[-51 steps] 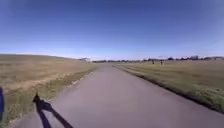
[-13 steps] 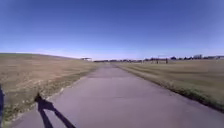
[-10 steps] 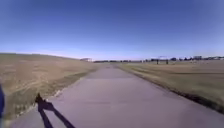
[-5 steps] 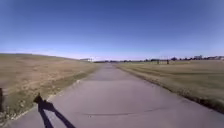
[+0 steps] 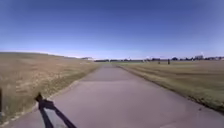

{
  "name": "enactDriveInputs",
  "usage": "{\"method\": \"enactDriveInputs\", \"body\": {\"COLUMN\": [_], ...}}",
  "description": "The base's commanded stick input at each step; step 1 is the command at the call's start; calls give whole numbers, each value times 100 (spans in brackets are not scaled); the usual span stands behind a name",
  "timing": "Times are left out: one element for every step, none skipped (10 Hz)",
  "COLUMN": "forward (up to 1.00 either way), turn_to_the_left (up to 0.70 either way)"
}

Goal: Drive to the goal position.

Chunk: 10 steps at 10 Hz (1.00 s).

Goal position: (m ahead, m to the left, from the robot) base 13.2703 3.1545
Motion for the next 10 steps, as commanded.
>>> {"method": "enactDriveInputs", "body": {"forward": [70, 70, 70, 70, 70, 70, 70, 70, 70, 70], "turn_to_the_left": [0, 0, 0, 0, 0, 0, 0, 0, 0, 0]}}
